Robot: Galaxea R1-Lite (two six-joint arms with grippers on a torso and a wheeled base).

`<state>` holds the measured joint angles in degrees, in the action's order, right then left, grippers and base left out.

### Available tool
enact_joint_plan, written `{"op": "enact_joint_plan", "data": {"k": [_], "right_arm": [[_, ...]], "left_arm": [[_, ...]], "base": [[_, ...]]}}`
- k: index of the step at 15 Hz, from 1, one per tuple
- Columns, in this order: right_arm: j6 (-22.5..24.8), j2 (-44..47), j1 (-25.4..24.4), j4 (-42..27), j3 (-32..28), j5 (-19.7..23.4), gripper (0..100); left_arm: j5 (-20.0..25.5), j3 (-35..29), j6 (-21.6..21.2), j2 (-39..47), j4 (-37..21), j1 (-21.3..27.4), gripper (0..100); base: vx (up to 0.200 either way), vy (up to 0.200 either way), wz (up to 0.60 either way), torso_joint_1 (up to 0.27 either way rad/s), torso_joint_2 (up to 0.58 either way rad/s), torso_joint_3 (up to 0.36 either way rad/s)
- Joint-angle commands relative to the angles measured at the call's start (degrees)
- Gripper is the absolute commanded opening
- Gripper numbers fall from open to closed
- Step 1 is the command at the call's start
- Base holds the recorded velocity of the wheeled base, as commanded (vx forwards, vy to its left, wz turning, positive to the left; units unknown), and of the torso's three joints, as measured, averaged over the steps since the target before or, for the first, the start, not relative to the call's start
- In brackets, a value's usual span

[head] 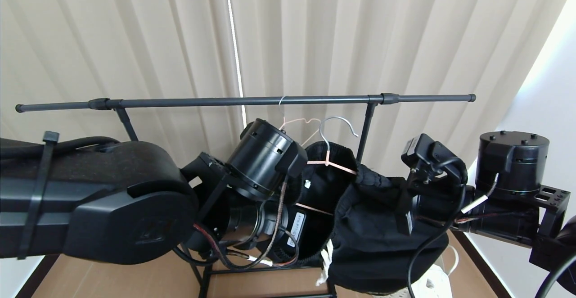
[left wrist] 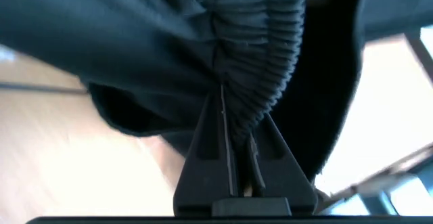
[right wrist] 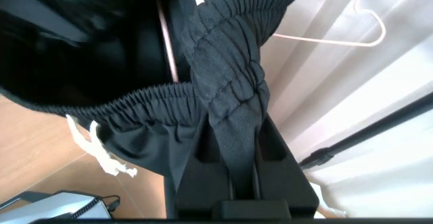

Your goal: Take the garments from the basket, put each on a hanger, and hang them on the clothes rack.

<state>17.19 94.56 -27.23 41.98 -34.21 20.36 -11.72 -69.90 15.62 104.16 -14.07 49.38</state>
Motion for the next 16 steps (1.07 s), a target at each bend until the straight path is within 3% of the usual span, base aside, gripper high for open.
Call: {"op": "enact_joint_plan", "data": {"k": [1,10,11,16], "right_arm": [[0.04,-0.7,-0.89,0.12,0.46,0.12,0],[-0.05,-2.72,-3.26,0.2,1.86,0.12,0],[-0.05,-2.72,-3.26,0.2,1.86,0.12,0],[-0.14,-2.45,-3.09,0.29,1.42,0.12,0]], "left_arm": [[-0.24,0.29,-0.24,1.93,1.94,0.01,0],[-0.15,1.7,-1.11,3.69,13.36,0.36,0],[-0.24,2.58,-1.99,3.42,14.33,0.36,100],[-2.87,6.36,-3.75,-0.8,15.56,0.98,100]], "base": [[0.0,0.0,0.0,0.0,0.0,0.0],[0.0,0.0,0.0,0.0,0.0,0.0],[0.0,0.0,0.0,0.0,0.0,0.0],[0.0,0.0,0.0,0.0,0.0,0.0]]}}
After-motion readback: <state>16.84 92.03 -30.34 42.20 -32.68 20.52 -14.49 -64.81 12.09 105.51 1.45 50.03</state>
